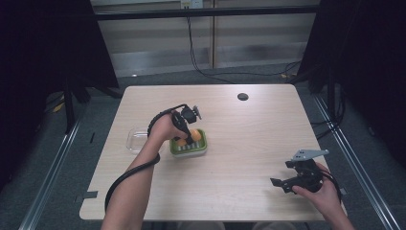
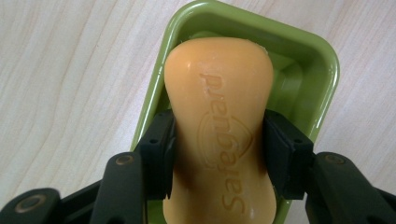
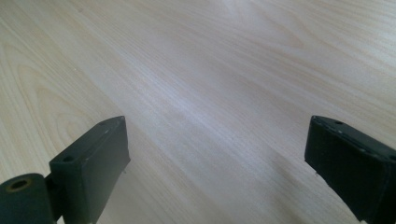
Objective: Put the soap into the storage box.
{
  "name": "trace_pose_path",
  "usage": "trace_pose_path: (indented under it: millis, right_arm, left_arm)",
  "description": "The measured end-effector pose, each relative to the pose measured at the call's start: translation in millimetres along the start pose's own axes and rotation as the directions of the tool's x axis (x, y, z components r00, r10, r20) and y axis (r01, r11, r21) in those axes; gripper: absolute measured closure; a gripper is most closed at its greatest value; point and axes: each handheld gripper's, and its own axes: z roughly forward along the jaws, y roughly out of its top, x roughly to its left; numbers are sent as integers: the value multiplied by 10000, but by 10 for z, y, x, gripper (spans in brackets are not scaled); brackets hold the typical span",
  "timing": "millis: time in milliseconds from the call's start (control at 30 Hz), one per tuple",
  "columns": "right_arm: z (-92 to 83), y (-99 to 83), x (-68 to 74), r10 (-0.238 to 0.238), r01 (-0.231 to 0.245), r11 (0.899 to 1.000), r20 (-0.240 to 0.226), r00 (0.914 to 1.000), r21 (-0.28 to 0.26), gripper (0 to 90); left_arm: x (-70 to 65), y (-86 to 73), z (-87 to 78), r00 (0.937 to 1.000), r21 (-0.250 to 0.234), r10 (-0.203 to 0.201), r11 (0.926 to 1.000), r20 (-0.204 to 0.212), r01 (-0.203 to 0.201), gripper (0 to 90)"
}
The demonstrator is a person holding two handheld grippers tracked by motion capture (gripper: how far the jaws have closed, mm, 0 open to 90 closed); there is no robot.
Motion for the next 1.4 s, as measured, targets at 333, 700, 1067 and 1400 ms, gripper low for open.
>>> trace_pose_path:
  millis: [333, 700, 1067, 1400]
  right_arm:
    - [7, -1, 2, -23, 23, 10000, -59, 10000, 5, 61]
    - [13, -2, 7, -7, 7, 10000, -48, 10000, 68, 61]
    - [14, -1, 9, -26, 26, 10000, -16, 10000, 71, 61]
    - [23, -2, 14, -45, 46, 10000, -21, 10000, 43, 61]
  left_arm:
    - [-15, -3, 17, 10000, 5, -30, 10000, 18, 30, 494]
    - [-16, -2, 53, 9999, 111, -67, 9999, 157, 65, 493]
    - [12, 0, 74, 9992, 415, -92, 9991, 394, 76, 491]
    - [17, -5, 72, 9984, 35, -426, 9991, 375, 425, 491]
